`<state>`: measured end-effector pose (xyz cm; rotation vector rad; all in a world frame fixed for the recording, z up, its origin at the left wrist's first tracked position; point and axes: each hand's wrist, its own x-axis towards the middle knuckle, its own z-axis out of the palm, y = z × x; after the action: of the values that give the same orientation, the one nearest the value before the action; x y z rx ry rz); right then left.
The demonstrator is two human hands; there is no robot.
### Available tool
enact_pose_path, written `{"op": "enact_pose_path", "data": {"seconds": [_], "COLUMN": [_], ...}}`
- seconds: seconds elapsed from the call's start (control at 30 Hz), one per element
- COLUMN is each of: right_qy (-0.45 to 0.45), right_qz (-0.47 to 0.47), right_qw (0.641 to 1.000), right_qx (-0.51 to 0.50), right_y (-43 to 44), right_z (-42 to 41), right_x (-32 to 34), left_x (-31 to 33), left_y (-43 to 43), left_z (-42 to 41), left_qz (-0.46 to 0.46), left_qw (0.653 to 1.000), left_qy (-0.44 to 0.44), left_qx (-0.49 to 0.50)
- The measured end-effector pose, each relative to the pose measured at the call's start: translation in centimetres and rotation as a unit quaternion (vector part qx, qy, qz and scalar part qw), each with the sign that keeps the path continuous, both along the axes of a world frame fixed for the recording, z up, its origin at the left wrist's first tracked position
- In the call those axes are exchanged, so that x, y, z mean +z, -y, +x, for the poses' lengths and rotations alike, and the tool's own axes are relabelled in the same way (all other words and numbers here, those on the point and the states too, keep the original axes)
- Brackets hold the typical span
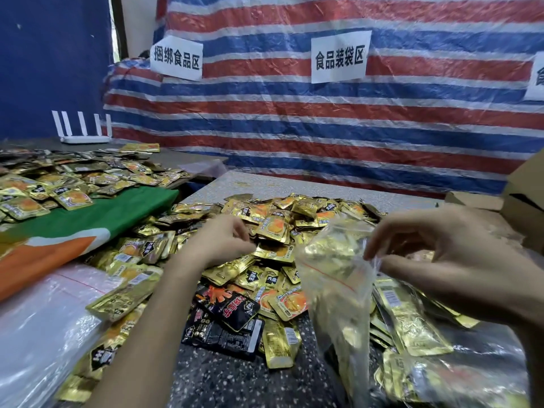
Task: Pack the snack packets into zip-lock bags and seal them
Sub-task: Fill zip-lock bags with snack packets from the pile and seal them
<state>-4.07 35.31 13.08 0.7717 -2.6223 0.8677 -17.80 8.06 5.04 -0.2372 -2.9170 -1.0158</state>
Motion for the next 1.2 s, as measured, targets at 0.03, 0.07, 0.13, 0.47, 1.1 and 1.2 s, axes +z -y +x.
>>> {"op": "enact_pose_path", "data": {"seconds": [0.03,0.07,0.13,0.47,1.1,1.2], "right_qy": [0.001,0.002,0.002,-0.005,-0.024,-0.042], "right_qz": [0.003,0.005,0.01,-0.001,0.028,0.023], "right_qw": [1.0,1.0,1.0,1.0,0.999,0.998], "right_qx": [0.004,0.006,0.013,0.009,0.03,0.038], "right_y": [0.1,0.2,0.4,0.4,1.5,2.1], "right_z": [0.0,0.1,0.1,0.3,0.2,0.2], "right_x": [0.0,0.0,0.0,0.1,0.0,-0.3], "left_x": [-1.6,-3.1,-5.6,-7.8,8.3,8.4], "left_y": [-0.2,-0.3,-0.6,-1.2,-0.8,-2.0], "left_z": [-0.7,-1.4,-2.5,-3.8,9.6,10.5], "left_qz": [-0.008,-0.028,-0.112,-0.161,0.388,0.348], "left_qw": [0.999,0.994,0.981,0.971,0.895,0.92], "left_qy": [0.051,0.095,0.135,0.052,-0.221,-0.176], "left_qx": [0.016,0.035,0.083,0.171,-0.008,-0.021]}}
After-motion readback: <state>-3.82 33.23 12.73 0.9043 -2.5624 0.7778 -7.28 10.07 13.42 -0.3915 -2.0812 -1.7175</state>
